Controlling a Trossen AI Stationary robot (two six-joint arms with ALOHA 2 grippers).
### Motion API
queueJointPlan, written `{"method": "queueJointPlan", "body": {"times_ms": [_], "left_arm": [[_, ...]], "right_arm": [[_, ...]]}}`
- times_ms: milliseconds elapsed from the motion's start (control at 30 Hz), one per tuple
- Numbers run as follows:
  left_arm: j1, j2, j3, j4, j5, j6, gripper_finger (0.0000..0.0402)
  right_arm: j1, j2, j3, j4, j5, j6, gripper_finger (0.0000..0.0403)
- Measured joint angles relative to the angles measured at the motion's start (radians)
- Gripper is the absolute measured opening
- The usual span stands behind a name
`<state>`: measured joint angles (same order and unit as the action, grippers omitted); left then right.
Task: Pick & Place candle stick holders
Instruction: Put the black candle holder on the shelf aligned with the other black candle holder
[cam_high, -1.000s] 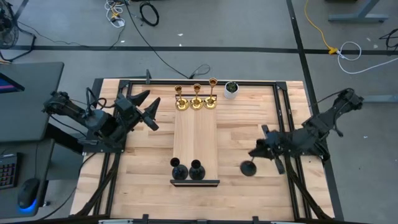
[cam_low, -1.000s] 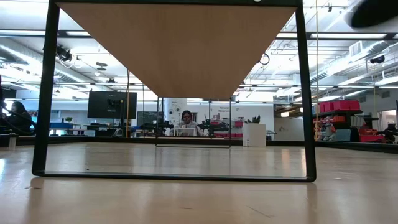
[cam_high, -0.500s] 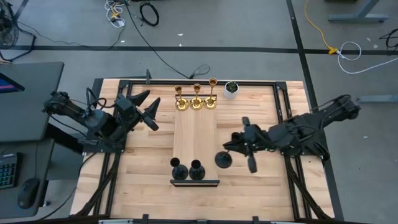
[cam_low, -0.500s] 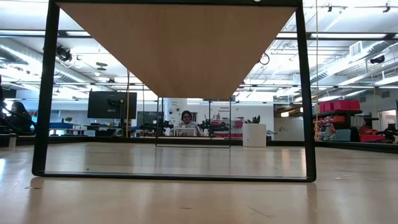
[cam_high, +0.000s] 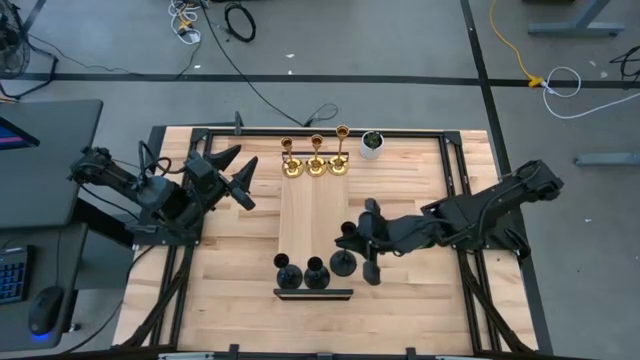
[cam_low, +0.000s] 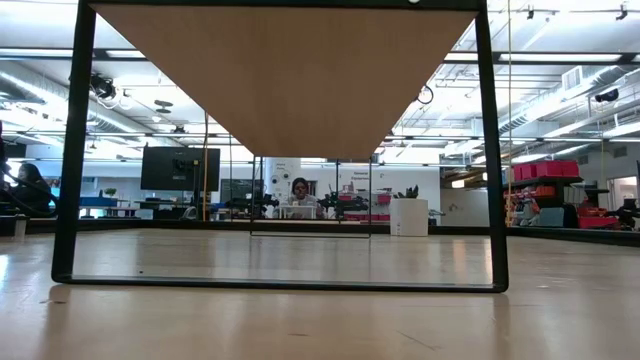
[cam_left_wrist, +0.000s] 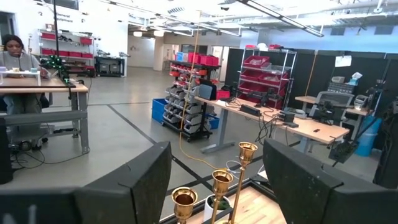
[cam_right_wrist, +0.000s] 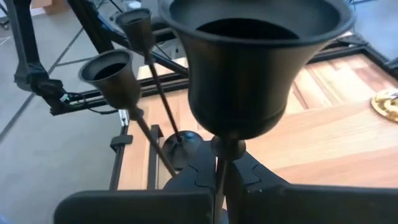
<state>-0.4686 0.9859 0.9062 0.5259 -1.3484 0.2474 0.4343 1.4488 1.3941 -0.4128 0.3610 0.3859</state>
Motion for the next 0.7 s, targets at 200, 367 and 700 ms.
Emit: {"method": "queueJointPlan", "body": {"times_ms": [200,367,700], "left_arm": [[0.0,0.0,0.0,-0.003,-0.001,0.0,0.0252],[0.0,0.0,0.0,-0.005,-0.001,0.0,0.0252],[0.0,0.0,0.0,-0.007,-0.001,0.001,0.0252]], "right_arm": [[0.006,0.018,0.001,-0.004,0.015,0.028,0.0001],[0.026,0.017,0.001,-0.002,0.069,0.05,0.0001],[0.137,0.016,-0.019,-0.001,0.265,0.073,0.0001]]}}
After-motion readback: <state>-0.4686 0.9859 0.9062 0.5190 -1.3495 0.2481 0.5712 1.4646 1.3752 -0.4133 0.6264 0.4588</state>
